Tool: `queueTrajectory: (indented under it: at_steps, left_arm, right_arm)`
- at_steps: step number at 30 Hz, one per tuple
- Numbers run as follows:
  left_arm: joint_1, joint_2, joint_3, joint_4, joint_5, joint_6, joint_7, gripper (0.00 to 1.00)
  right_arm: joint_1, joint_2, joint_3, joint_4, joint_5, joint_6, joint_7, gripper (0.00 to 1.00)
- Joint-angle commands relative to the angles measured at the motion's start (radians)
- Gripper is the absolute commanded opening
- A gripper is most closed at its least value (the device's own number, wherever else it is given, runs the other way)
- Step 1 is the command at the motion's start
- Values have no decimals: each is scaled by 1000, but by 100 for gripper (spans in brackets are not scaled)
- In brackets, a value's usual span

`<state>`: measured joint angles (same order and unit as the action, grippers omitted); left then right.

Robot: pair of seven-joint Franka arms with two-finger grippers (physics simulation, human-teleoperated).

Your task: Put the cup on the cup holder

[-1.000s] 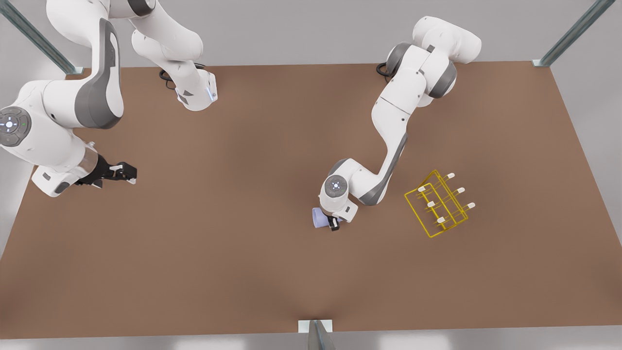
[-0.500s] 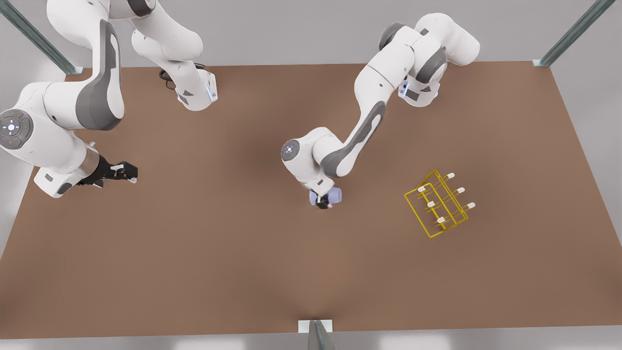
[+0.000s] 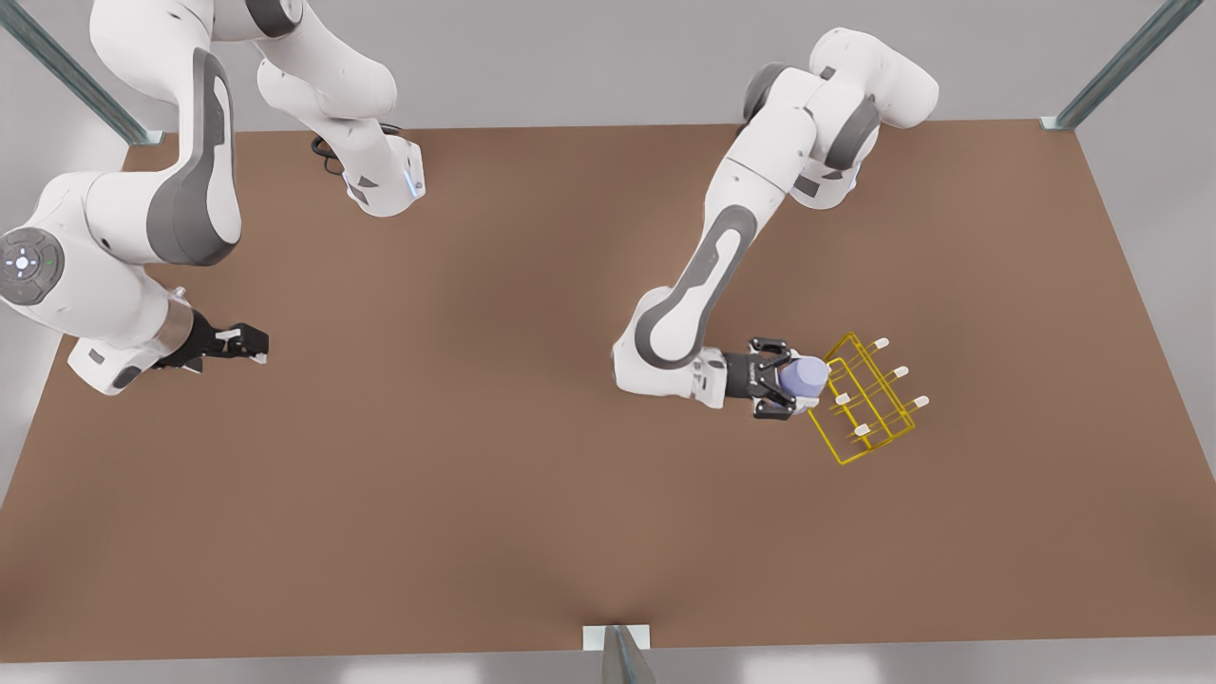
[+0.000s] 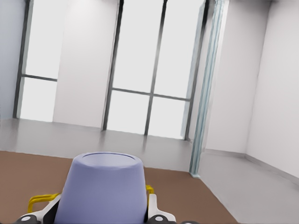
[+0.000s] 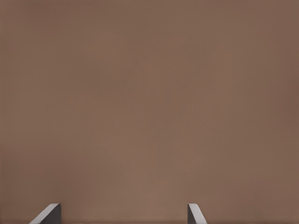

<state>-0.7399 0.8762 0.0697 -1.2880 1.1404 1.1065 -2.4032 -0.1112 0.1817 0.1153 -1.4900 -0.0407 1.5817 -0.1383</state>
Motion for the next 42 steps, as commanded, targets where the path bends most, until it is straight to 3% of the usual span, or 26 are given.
queueTrajectory:
  at_steps: [1, 19, 42]
  left_arm:
    - [20, -2, 1, -1, 70, -59, 104, 72]
    - [40, -26, -33, -160, -1, -33, -60, 72]
    - [60, -66, -51, -284, -4, 15, -175, 72]
  right_arm:
    - [7, -2, 1, 1, 1, -6, -7, 100]
    - [10, 22, 3, -6, 7, -12, -9, 100]
    - [1, -38, 102, 7, 30, 27, -6, 100]
